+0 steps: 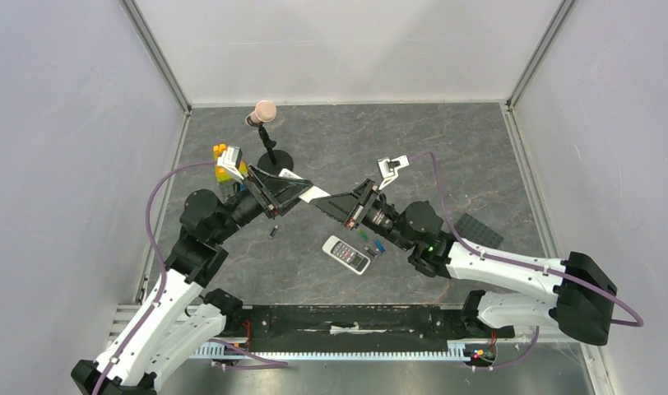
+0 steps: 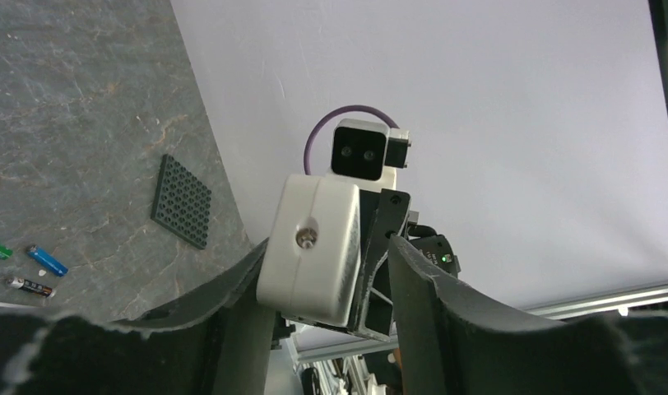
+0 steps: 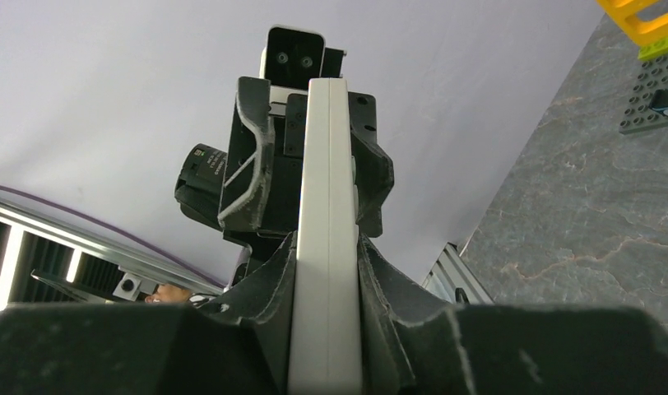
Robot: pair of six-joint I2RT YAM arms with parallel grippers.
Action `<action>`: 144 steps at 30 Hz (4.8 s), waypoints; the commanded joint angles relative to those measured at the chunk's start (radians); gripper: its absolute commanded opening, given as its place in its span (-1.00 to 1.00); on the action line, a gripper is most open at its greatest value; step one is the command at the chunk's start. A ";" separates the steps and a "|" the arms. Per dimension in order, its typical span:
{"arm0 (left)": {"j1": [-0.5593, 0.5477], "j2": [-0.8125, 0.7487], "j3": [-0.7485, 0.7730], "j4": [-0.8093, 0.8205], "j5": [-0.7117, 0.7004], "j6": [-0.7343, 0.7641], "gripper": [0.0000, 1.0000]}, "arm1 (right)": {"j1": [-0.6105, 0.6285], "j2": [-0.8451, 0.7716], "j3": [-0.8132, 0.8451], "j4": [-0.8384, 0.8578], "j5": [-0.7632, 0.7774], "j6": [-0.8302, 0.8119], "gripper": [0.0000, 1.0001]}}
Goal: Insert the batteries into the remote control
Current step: Remove the battery cover from the remote control, then place the battery cover at the center of the board.
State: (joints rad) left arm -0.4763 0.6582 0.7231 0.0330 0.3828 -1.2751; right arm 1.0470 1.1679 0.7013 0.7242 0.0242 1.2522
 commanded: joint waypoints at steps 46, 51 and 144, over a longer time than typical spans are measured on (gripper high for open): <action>-0.004 -0.168 -0.158 0.084 -0.252 0.017 -0.96 | -0.032 -0.062 -0.211 0.164 -0.013 0.118 -0.62; -0.004 -0.249 -0.216 0.070 -0.378 -0.032 -0.96 | -0.031 -0.059 -0.230 0.225 -0.014 0.114 -0.65; -0.004 0.151 -0.151 0.034 0.281 0.611 -0.96 | -0.455 -0.043 -0.052 -0.953 0.092 -0.649 0.19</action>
State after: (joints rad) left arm -0.4835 0.7864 0.4931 -0.0013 0.4347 -0.8089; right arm 0.5331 1.0851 0.5304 -0.2226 0.1711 0.8009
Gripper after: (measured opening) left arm 0.312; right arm 0.601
